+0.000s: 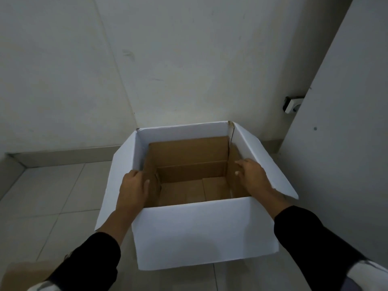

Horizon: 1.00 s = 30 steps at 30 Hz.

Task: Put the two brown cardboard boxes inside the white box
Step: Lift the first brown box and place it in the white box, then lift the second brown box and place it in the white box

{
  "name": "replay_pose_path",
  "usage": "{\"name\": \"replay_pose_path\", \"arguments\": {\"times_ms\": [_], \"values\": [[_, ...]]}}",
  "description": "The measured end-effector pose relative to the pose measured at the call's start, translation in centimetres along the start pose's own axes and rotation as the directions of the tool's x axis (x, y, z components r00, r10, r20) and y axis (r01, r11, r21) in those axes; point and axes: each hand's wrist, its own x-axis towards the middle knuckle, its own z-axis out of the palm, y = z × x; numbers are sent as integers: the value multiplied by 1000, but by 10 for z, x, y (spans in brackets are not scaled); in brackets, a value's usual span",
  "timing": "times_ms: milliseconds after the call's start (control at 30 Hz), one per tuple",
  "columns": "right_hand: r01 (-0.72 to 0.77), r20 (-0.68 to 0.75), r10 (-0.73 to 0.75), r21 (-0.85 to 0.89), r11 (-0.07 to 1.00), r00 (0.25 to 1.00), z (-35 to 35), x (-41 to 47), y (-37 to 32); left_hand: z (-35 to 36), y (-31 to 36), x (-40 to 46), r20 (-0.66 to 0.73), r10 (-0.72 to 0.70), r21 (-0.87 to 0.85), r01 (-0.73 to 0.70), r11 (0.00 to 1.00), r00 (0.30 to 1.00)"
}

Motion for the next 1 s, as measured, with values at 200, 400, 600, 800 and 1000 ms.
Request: {"name": "replay_pose_path", "arguments": {"times_ms": [200,400,600,800,1000], "values": [[144,34,-143,-17,989,989,-1,-13,-18,-10,-3,-8,-48,132,-83,-136,987,990],[238,16,-237,-13,971,971,5,-45,-65,-30,-10,-38,-94,178,-57,-183,981,980],[376,29,-377,27,926,926,23,-107,-119,-67,-43,-106,-132,155,-43,-162,986,979],[430,86,-433,56,901,897,69,-204,-157,-96,-115,-201,-112,64,-57,-71,996,992],[425,265,-429,76,902,864,136,-309,-168,-100,-201,-306,-77,-16,-30,13,999,997]]}}
